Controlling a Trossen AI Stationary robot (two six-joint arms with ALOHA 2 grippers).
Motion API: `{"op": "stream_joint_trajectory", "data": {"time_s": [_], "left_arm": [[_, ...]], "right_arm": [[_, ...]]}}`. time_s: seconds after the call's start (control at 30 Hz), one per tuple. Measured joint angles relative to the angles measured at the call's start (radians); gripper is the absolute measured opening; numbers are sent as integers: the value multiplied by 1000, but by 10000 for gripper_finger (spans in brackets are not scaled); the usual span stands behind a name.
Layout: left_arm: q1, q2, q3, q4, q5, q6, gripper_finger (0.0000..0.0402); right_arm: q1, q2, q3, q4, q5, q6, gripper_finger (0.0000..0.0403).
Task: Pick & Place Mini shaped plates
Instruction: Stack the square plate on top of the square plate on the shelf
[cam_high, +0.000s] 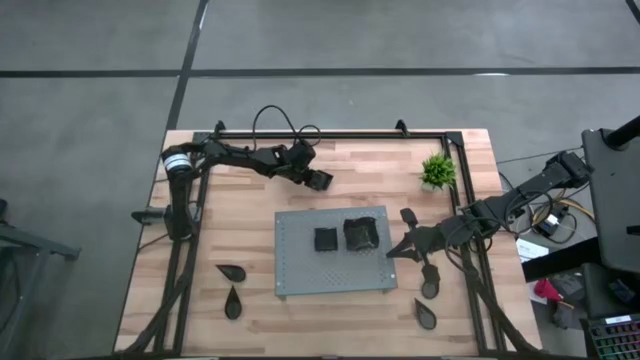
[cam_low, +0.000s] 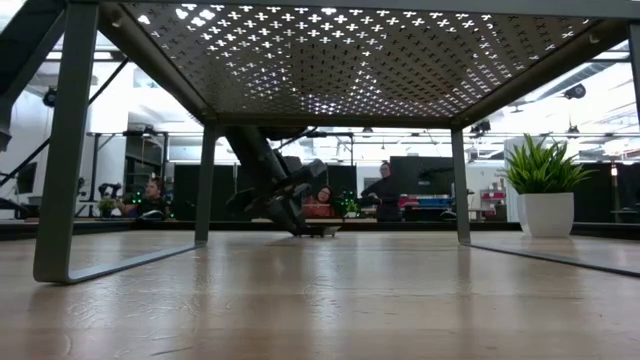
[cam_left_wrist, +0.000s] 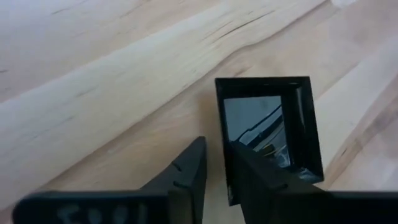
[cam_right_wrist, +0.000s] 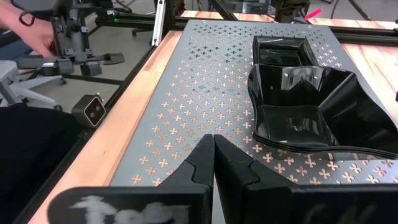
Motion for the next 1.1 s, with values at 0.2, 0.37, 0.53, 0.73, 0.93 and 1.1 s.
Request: {"op": "stream_joint_trajectory", "data": {"time_s": [0.2,0.37,0.53,0.73,0.93,1.1], "left_arm": [[0,-2,14,2,7,11,38],[-2,-2,34,6,12,41,4],[-3,-2,50,2,13,56,2],[-4,-6,81,-14,36,66,1],[-5,-37,108,-69,36,85,0],[-5,-88,130,-150,34,119,0]], "right_arm": [[0,0,0,0,0,0,8],[0,0,-6,-1,0,0,8],[0,0,-7,0,0,0,8],[0,0,-7,0,0,0,8],[0,0,-7,0,0,0,8],[0,0,-7,0,0,0,8]]}}
